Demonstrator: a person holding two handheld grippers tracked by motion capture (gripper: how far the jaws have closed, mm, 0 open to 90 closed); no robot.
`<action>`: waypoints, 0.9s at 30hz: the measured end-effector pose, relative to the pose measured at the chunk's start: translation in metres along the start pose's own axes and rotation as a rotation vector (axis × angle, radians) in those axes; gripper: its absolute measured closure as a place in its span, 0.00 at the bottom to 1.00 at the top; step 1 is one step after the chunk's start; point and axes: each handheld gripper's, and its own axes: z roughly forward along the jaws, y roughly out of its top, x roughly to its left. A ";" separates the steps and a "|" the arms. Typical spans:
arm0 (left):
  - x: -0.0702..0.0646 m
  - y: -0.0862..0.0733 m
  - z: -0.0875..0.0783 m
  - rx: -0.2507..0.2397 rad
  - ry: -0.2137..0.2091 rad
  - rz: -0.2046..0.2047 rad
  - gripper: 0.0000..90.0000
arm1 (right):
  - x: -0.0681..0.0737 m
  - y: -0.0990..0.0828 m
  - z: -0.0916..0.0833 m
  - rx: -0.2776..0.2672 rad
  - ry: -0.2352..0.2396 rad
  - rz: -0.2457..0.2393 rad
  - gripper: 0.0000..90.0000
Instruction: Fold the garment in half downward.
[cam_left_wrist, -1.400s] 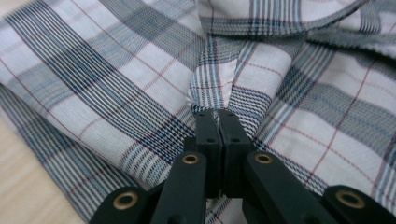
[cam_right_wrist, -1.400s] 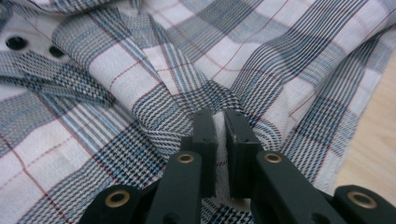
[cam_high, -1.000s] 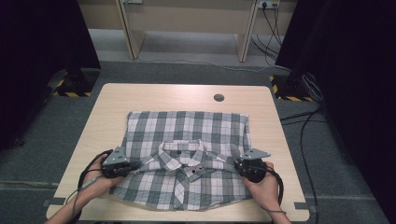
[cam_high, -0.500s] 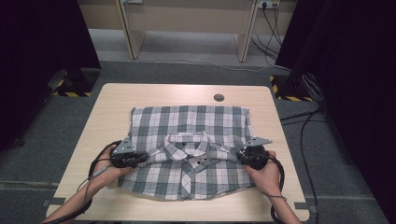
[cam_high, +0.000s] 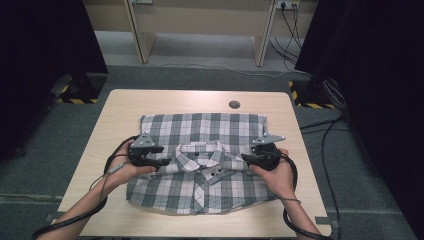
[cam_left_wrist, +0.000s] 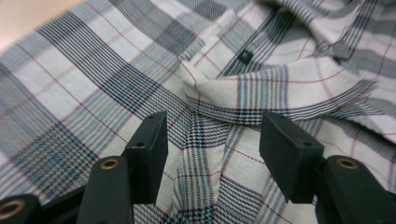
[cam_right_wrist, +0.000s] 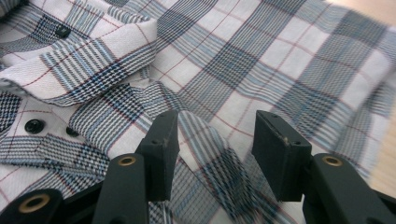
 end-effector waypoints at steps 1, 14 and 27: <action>0.001 -0.001 0.005 0.018 -0.012 -0.002 0.47 | 0.000 0.000 0.004 0.014 0.011 0.007 0.56; 0.007 -0.010 0.027 0.128 -0.065 -0.018 0.61 | 0.003 0.000 0.036 0.091 0.123 0.000 0.58; -0.003 -0.010 0.028 0.113 -0.026 0.026 0.96 | 0.009 -0.003 0.039 0.109 0.139 -0.038 0.94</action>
